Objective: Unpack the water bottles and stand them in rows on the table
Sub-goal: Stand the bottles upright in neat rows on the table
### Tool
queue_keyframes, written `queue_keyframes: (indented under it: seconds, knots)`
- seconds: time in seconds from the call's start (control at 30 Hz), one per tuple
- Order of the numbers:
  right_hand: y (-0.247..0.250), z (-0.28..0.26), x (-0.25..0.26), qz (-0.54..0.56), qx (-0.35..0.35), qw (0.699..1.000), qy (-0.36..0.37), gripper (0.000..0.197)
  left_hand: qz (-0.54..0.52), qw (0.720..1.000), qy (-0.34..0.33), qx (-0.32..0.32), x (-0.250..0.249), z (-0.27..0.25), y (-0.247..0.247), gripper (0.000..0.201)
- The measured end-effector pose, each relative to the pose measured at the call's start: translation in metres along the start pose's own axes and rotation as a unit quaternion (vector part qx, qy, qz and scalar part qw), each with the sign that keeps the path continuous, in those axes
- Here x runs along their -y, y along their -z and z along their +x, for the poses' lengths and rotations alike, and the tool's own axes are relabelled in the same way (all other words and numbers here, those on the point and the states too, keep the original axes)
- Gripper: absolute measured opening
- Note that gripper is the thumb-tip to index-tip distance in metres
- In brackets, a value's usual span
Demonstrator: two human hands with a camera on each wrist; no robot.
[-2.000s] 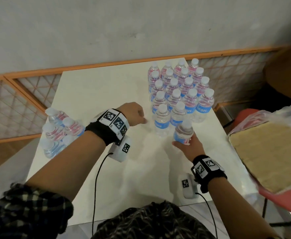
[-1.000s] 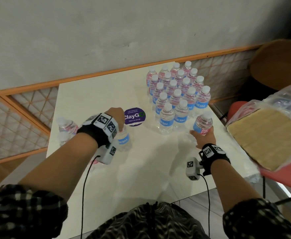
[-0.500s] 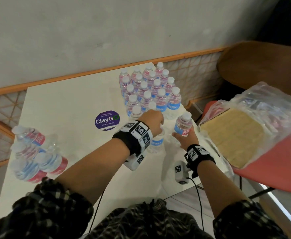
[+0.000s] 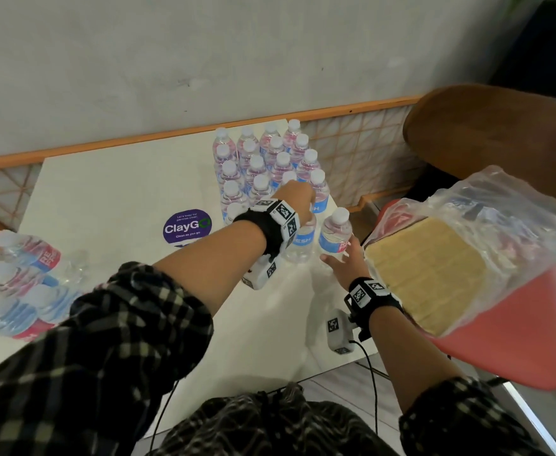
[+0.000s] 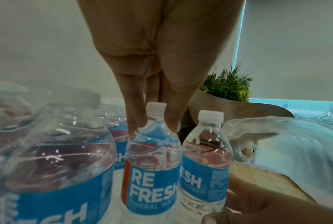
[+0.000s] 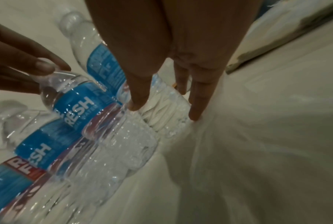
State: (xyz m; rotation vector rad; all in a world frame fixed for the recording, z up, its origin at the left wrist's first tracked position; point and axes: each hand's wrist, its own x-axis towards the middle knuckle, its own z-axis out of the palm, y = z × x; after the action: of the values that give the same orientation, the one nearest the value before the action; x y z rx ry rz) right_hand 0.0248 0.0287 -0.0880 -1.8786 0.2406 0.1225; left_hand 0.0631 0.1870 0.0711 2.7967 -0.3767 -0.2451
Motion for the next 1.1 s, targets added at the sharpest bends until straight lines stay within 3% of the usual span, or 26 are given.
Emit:
queue_keyframes:
  seconds: [0.17, 0.3, 0.5, 0.87, 1.1]
  knots:
    - [-0.002, 0.013, 0.007, -0.009, 0.034, 0.999, 0.015, 0.071, 0.007, 1.000, -0.004, 0.020, -0.003, 0.013, 0.004, 0.029]
    - [-0.007, 0.020, 0.001, 0.039, 0.020, 0.999, -0.018, 0.064, 0.007, 1.000, -0.006, 0.021, 0.001, 0.020, 0.006, 0.025]
    - [-0.013, 0.030, -0.004, 0.025, 0.013, 0.999, -0.031, 0.066, 0.010, 0.999, -0.020, 0.023, 0.004, 0.024, 0.009, 0.028]
    - [-0.015, 0.040, 0.001, -0.143, 0.022, 0.989, -0.032, 0.070, 0.009, 1.000, 0.004, 0.007, 0.006, 0.019, 0.004, 0.026]
    - [-0.016, 0.042, 0.010, -0.113, -0.003, 0.992, -0.062, 0.082, 0.018, 1.000, 0.007, 0.008, 0.006, 0.015, 0.005, 0.027]
